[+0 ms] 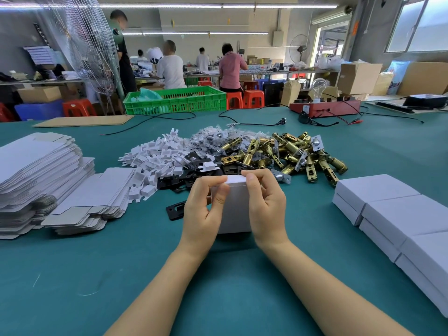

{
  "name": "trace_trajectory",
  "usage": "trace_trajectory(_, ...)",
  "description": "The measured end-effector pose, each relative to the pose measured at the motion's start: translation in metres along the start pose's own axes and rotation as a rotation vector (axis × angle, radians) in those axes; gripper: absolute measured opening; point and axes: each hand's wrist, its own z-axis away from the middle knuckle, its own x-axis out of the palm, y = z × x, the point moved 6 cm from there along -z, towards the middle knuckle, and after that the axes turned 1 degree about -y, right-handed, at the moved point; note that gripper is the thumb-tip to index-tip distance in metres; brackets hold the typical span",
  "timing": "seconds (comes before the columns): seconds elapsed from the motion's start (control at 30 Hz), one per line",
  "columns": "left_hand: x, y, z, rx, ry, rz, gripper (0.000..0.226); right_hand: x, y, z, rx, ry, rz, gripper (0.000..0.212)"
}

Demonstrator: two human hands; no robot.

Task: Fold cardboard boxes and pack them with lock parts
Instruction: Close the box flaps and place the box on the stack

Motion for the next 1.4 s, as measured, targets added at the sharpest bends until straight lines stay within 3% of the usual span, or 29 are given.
trace_trajectory(0.37, 0.002, -0.002, 0.003, -0.025, -0.028, -0.014, 0.02, 0.002, 0.008, 0.005, 0.027, -0.02, 0.021, 0.017)
trace_trajectory(0.53, 0.013, -0.03, 0.007, -0.467, -0.178, 0.23, 0.053, 0.013, 0.027, 0.007, 0.212, -0.279, 0.0, 0.026)
trace_trajectory(0.67, 0.008, -0.043, 0.006, -0.571, -0.123, 0.19, 0.026, 0.007, 0.034, 0.0, 0.304, -0.277, 0.071, 0.026)
trace_trajectory(0.77, 0.005, -0.049, 0.006, -0.649, -0.058, 0.239, 0.019, -0.001, 0.036, -0.002, 0.361, -0.239, 0.158, 0.024)
trace_trajectory(0.83, 0.002, -0.053, 0.004, -0.692, -0.043, 0.231, 0.02, 0.001, 0.03, -0.004, 0.275, -0.339, 0.292, 0.057)
trace_trajectory(0.93, -0.002, -0.06, 0.004, -0.77, -0.031, 0.256, 0.017, 0.017, 0.016, -0.002, 0.112, -0.7, 0.62, 0.106)
trace_trajectory(1.1, 0.0, -0.054, 0.004, -0.781, -0.123, 0.327, 0.023, 0.015, -0.001, -0.008, -0.076, -0.881, 0.963, 0.107)
trace_trajectory(1.2, 0.005, -0.047, 0.005, -0.761, -0.197, 0.386, 0.017, 0.015, -0.005, -0.008, 0.053, -1.008, 0.974, 0.097)
trace_trajectory(1.3, 0.012, -0.043, 0.007, -0.818, -0.232, 0.495, 0.03, -0.005, -0.021, -0.029, 0.143, -0.926, 0.993, 0.091)
trace_trajectory(1.4, 0.013, -0.044, 0.008, -0.828, -0.187, 0.516, 0.021, -0.052, -0.045, -0.063, 0.209, -0.728, 1.03, 0.09)
